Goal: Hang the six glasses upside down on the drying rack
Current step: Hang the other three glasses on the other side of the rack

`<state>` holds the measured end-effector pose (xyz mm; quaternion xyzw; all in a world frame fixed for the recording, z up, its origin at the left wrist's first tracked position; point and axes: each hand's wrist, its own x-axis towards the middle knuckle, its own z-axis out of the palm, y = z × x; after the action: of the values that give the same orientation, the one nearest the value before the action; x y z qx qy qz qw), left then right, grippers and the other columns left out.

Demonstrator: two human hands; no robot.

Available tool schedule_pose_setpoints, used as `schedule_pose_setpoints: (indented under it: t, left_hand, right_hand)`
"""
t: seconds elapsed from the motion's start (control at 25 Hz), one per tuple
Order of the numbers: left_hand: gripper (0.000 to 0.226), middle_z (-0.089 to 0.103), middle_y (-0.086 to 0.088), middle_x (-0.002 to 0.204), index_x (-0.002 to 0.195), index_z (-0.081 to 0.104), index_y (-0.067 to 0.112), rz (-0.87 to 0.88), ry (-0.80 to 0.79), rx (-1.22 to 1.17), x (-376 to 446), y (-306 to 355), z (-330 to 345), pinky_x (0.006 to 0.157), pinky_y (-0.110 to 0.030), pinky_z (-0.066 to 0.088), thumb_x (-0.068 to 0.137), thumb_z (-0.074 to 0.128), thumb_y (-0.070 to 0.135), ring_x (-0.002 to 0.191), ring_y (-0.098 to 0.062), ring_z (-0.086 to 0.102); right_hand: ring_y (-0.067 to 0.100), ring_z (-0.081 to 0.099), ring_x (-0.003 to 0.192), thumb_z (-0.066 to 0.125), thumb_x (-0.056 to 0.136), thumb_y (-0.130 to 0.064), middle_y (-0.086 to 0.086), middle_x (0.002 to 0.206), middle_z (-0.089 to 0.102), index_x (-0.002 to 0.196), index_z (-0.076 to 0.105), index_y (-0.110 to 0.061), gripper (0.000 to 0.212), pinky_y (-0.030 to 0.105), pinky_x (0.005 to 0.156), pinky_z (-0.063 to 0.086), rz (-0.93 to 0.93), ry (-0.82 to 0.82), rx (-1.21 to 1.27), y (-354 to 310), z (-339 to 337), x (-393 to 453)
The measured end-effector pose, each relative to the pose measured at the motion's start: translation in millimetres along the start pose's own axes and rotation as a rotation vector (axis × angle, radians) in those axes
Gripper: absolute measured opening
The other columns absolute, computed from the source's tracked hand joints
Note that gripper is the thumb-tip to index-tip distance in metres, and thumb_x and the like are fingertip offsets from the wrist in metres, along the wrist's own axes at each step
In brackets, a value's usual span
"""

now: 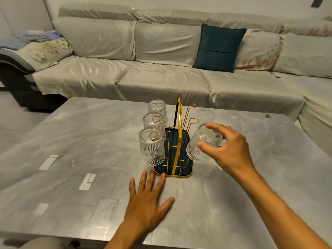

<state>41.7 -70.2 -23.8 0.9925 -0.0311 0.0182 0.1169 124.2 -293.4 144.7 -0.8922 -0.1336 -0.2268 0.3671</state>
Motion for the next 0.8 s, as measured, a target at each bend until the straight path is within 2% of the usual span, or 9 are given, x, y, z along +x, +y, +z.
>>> schedule_pose_setpoints:
  t: [0.12, 0.32, 0.4, 0.48, 0.52, 0.56, 0.64, 0.68, 0.8]
  left_hand:
    - [0.073, -0.028, 0.008, 0.155, 0.142, -0.02, 0.051, 0.006, 0.004, -0.005, 1, 3, -3, 0.109, -0.053, -0.024, 0.081, 0.004, 0.083, 0.139, -0.016, -0.032]
    - [0.075, -0.035, 0.01, 0.151, 0.138, -0.027, 0.053, 0.026, -0.04, 0.008, 7, 14, -7, 0.108, -0.05, -0.028, 0.076, -0.001, 0.086, 0.137, -0.015, -0.035]
    - [0.075, -0.036, 0.01, 0.15, 0.137, -0.028, 0.053, -0.004, -0.051, 0.022, 3, 7, -7, 0.107, -0.049, -0.028, 0.075, -0.003, 0.086, 0.137, -0.016, -0.035]
    - [0.076, -0.037, 0.01, 0.149, 0.136, -0.03, 0.052, -0.021, -0.068, 0.042, 0, 2, -4, 0.106, -0.05, -0.028, 0.074, -0.004, 0.087, 0.137, -0.016, -0.035]
    - [0.077, -0.037, 0.009, 0.149, 0.136, -0.031, 0.052, -0.038, -0.078, 0.044, -1, -1, -4, 0.107, -0.051, -0.027, 0.073, -0.004, 0.087, 0.137, -0.017, -0.035]
    - [0.077, -0.036, 0.009, 0.149, 0.136, -0.031, 0.052, -0.045, -0.093, 0.043, 0, 0, -4, 0.108, -0.051, -0.026, 0.072, -0.004, 0.088, 0.137, -0.017, -0.034]
    - [0.077, -0.037, 0.009, 0.149, 0.134, -0.032, 0.053, -0.038, -0.107, 0.043, 5, 5, -3, 0.108, -0.052, -0.024, 0.071, -0.005, 0.088, 0.137, -0.018, -0.034]
    - [0.078, -0.038, 0.009, 0.148, 0.134, -0.033, 0.053, -0.034, -0.108, 0.055, 6, 4, -3, 0.108, -0.052, -0.024, 0.07, -0.006, 0.088, 0.137, -0.018, -0.034]
    - [0.079, -0.037, 0.008, 0.149, 0.134, -0.033, 0.052, -0.046, -0.13, 0.079, 10, 4, -5, 0.108, -0.052, -0.023, 0.069, -0.007, 0.089, 0.137, -0.018, -0.034]
  right_hand:
    - [0.01, 0.054, 0.089, 0.081, 0.067, -0.038, -0.003, 0.11, 0.063, 0.116, 0.061, -0.026, 0.055, 0.006, 0.064, 0.04, 0.024, -0.068, -0.008, 7, 8, -4]
    - [0.012, 0.054, 0.095, 0.08, 0.069, -0.034, -0.002, 0.115, 0.062, 0.119, 0.058, -0.029, 0.054, 0.025, 0.073, 0.052, 0.067, -0.073, 0.044, 22, 10, -12]
    - [0.012, 0.051, 0.104, 0.078, 0.072, -0.037, -0.007, 0.123, 0.057, 0.123, 0.055, -0.033, 0.056, 0.033, 0.083, 0.052, 0.045, -0.171, 0.069, 19, 18, -12]
    - [0.004, 0.047, 0.115, 0.075, 0.073, -0.043, -0.021, 0.131, 0.049, 0.127, 0.048, -0.043, 0.06, 0.023, 0.091, 0.046, 0.089, -0.201, 0.245, 29, 17, -23]
    - [-0.001, 0.045, 0.118, 0.076, 0.073, -0.043, -0.025, 0.133, 0.046, 0.129, 0.045, -0.047, 0.064, 0.017, 0.092, 0.042, 0.154, -0.09, 0.369, 38, 15, -32]
    - [-0.003, 0.044, 0.119, 0.077, 0.072, -0.041, -0.025, 0.135, 0.045, 0.13, 0.042, -0.049, 0.068, 0.016, 0.093, 0.041, 0.249, 0.124, 0.465, 54, 10, -43]
    - [0.007, 0.045, 0.122, 0.079, 0.068, -0.035, -0.017, 0.141, 0.04, 0.133, 0.034, -0.049, 0.08, 0.024, 0.095, 0.039, 0.479, 0.484, 0.508, 90, 1, -63]
    - [0.013, 0.042, 0.126, 0.081, 0.068, -0.03, -0.012, 0.144, 0.036, 0.138, 0.028, -0.046, 0.089, 0.027, 0.095, 0.037, 0.577, 0.487, 0.508, 103, 3, -66]
    - [0.019, 0.039, 0.127, 0.081, 0.069, -0.009, 0.0, 0.144, 0.037, 0.145, 0.019, -0.032, 0.101, 0.033, 0.098, 0.035, 0.652, 0.197, 0.506, 130, 22, -59]
